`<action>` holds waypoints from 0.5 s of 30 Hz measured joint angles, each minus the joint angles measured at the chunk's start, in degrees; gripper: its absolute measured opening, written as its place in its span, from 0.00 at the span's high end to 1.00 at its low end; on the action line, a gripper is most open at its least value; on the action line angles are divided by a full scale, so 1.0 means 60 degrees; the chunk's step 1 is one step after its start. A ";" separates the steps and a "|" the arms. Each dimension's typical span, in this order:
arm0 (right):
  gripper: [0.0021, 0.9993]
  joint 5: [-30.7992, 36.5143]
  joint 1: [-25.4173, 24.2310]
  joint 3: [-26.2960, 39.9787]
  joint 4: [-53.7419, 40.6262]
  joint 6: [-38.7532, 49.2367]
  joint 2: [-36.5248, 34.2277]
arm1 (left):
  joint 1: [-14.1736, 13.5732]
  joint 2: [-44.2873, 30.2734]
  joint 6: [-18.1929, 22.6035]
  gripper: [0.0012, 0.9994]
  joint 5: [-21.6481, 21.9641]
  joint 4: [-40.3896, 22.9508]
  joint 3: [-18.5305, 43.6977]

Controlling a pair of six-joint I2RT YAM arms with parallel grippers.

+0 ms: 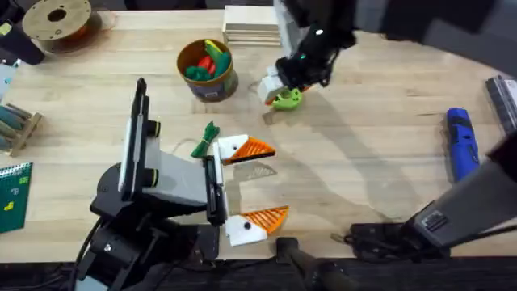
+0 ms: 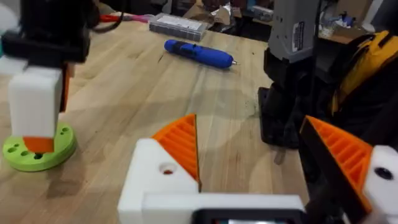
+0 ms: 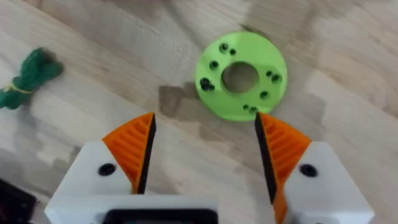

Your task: Pick up the gripper from the table and insert it into the empty holder that is missing its gripper. Then pick up a screw, insert it into the mounting hole, and use the screwdriver to tighten it. Finally, clean up the table by picking up the vegetable and placing it into the bucket.

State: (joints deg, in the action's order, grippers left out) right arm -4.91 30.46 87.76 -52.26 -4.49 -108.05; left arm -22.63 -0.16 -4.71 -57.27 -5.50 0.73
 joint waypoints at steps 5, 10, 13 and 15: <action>0.16 0.0288 0.0232 0.0338 0.0317 0.0252 -0.0604 | 0.0000 0.0000 0.0000 0.01 0.0002 0.0000 0.0000; 0.48 0.0416 0.0244 0.0401 0.0509 0.0332 -0.0624 | 0.0000 0.0000 0.0000 0.01 -0.0002 0.0000 0.0000; 0.60 0.0427 0.0253 0.0405 0.0473 0.0331 -0.0627 | 0.0000 0.0000 0.0000 0.01 0.0001 0.0000 0.0000; 0.61 0.0429 0.0279 0.0405 0.0465 0.0331 -0.0637 | 0.0000 0.0000 0.0000 0.01 0.0001 0.0000 0.0000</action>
State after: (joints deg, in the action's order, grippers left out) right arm -2.34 32.14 90.19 -49.47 -2.50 -111.87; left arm -22.63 -0.16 -4.71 -57.26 -5.50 0.73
